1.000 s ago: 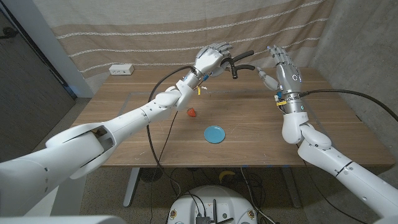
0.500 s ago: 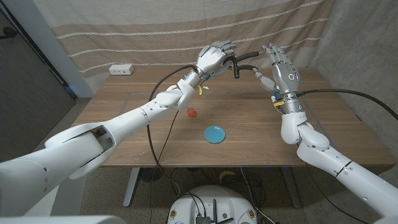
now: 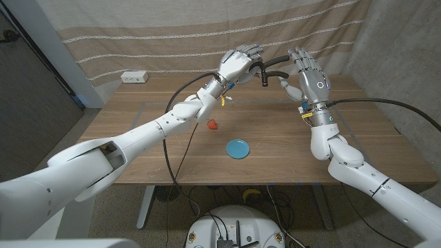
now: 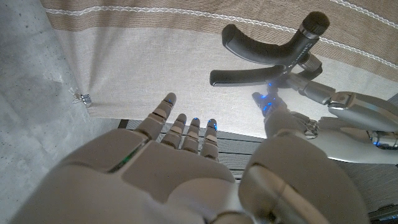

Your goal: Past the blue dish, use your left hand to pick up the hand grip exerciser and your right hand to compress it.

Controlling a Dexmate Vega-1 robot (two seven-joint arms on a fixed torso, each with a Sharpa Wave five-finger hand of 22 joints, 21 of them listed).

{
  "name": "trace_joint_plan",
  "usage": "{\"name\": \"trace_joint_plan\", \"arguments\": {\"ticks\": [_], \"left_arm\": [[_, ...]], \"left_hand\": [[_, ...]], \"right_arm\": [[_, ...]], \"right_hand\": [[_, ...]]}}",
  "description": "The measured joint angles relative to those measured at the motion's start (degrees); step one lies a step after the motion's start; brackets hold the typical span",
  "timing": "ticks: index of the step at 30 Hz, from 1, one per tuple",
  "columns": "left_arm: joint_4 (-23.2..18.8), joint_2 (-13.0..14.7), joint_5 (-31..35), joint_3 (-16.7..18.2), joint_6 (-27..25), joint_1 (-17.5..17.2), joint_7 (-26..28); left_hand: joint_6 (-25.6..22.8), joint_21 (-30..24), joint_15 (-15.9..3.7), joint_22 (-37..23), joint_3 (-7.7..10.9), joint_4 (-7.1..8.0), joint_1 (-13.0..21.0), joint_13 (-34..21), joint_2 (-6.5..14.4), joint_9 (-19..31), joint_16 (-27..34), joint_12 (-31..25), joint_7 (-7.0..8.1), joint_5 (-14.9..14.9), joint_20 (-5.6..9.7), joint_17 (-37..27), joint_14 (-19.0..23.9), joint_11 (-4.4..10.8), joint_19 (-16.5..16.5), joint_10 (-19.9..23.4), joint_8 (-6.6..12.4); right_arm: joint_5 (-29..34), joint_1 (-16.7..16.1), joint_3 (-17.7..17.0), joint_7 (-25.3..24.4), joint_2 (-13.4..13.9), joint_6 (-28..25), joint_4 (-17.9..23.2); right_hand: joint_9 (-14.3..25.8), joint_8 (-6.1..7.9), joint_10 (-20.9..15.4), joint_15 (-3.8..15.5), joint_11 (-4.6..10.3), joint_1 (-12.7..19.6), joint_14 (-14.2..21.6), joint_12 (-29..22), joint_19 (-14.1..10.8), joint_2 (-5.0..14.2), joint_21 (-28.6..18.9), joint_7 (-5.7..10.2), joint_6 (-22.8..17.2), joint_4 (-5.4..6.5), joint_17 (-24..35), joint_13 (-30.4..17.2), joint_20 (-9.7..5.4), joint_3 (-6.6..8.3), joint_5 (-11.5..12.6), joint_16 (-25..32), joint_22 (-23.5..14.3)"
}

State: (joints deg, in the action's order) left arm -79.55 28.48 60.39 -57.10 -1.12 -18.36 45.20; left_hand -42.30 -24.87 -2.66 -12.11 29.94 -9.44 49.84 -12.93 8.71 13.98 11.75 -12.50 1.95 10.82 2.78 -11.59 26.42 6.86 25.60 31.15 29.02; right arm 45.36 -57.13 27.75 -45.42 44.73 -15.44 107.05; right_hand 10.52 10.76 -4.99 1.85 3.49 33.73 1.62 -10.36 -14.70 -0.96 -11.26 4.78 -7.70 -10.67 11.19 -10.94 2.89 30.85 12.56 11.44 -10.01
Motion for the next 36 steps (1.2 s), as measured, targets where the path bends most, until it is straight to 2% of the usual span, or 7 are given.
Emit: {"name": "trace_joint_plan", "arguments": {"ticks": [5, 6, 7, 17, 21, 23, 36], "left_arm": [[-0.7, 0.3, 0.3, 0.4, 0.0, -0.3, -0.2], [-0.8, 0.4, 0.4, 0.4, 0.0, -0.4, -0.2], [-1.0, 0.5, 0.4, 0.5, 0.1, -0.4, -0.2], [-1.6, 0.9, 0.7, 1.2, 0.6, -0.8, -0.1], [-1.7, 1.0, 0.8, 1.4, 1.0, -0.8, 0.2], [-1.7, 1.0, 0.8, 1.4, 1.3, -0.8, 0.3], [-1.6, 1.0, 0.9, 1.6, 2.2, -0.7, 0.7]], "left_hand": [[-0.6, -0.4, 0.0, 0.0, 0.01, -0.01, 0.0, -0.3, 0.0, 0.0, 0.4, -0.4, -0.22, 0.0, 0.0, 0.0, 0.6, -0.8, 0.0, 1.2, -0.01], [-0.6, -0.4, -0.21, 0.0, 0.01, -0.01, 0.0, -0.3, 0.0, 0.0, 0.4, -0.6, -0.22, 0.0, 0.0, 0.0, 0.8, 1.0, 0.0, 4.1, 0.0], [-0.6, -0.4, -0.08, 0.0, 0.01, -0.01, 0.0, -0.3, 0.0, 0.0, 0.4, -0.6, -0.22, 0.0, 0.0, 0.0, 1.1, 1.24, 0.0, 4.3, -0.01], [-0.6, -0.8, -0.01, 0.0, 0.02, -0.02, 0.0, -0.5, 0.0, 0.0, 0.4, -1.1, -0.21, 0.0, 0.0, 0.0, 1.7, 1.4, 0.0, 5.3, -0.01], [-0.6, -1.0, -0.1, 0.1, 0.22, -0.22, 0.0, -0.8, 0.0, 0.0, 0.8, -1.7, -0.21, 0.0, 0.0, -0.3, 2.5, 1.22, 0.0, 7.7, -0.01], [-0.6, -1.1, -0.1, 0.1, 0.22, -0.22, 0.0, -0.8, 0.0, 0.0, 0.8, -1.9, -0.21, 0.0, 0.0, -0.3, 2.6, 0.99, 0.0, 8.6, -0.01], [-0.6, -1.6, -0.22, 0.1, 0.22, -0.22, 0.0, -1.3, 0.0, 0.0, 1.2, -3.4, -0.23, -0.1, 0.0, -0.3, 4.1, -0.41, 0.0, 12.2, -0.01]], "right_arm": [[1.5, 0.2, 0.8, 0.7, 0.0, -1.6, 0.9], [1.7, 0.3, 0.9, 0.8, 0.0, -1.8, 0.9], [2.0, 0.4, 1.1, 1.0, -0.1, -2.2, 1.0], [4.4, 1.1, 2.1, 3.2, -0.5, -5.2, 1.5], [5.6, 1.8, 2.9, 4.0, -0.9, -6.5, 1.5], [6.2, 2.3, 3.5, 4.4, -1.2, -7.3, 1.5], [9.1, 4.0, 5.5, 5.2, -2.2, -10.8, 0.1]], "right_hand": [[0.0, 0.0, 0.8, -0.11, 0.02, 0.0, -0.5, 0.0, 0.6, -0.01, 0.3, -0.17, 0.8, 0.17, 0.0, 0.0, -0.22, -0.17, -0.1, -0.2, 0.0], [0.0, 0.0, 1.1, -0.11, -0.01, 0.5, -0.5, 0.0, 0.6, -0.45, 0.3, -0.07, 1.3, 0.17, 0.0, 0.0, -0.22, -0.17, -0.1, -0.2, 0.0], [0.0, 0.0, 1.2, -0.08, 0.0, 0.7, -0.5, 0.0, 0.6, -0.67, 0.3, -0.07, 1.3, 0.17, 0.0, 0.0, -0.22, -0.17, -0.1, -0.2, 0.0], [0.0, -0.03, 2.1, 0.1, -0.84, 1.2, -1.5, 0.0, 1.1, -0.15, 0.3, -0.53, 2.6, 0.4, 0.2, 0.0, -0.11, -0.41, -0.5, -0.2, 0.0], [0.0, -0.4, 3.1, -0.04, -1.01, 1.2, -2.5, 0.0, 1.5, -0.16, 0.4, -0.99, 3.7, 0.64, 0.2, 0.0, -0.52, -0.65, -0.5, -0.4, 0.0], [0.0, -0.4, 3.3, -0.12, -0.82, 2.2, -2.5, 0.0, 1.9, -1.12, 0.5, -0.81, 4.1, 0.64, 0.2, 0.0, -0.89, -0.65, -0.5, -0.4, 0.0], [0.0, -0.4, 3.9, 0.09, -0.82, 2.6, -3.4, 0.0, 2.6, -0.67, 0.5, -1.31, 5.2, 0.88, 0.1, 0.0, -1.55, -0.89, -1.0, -0.4, 0.0]]}}
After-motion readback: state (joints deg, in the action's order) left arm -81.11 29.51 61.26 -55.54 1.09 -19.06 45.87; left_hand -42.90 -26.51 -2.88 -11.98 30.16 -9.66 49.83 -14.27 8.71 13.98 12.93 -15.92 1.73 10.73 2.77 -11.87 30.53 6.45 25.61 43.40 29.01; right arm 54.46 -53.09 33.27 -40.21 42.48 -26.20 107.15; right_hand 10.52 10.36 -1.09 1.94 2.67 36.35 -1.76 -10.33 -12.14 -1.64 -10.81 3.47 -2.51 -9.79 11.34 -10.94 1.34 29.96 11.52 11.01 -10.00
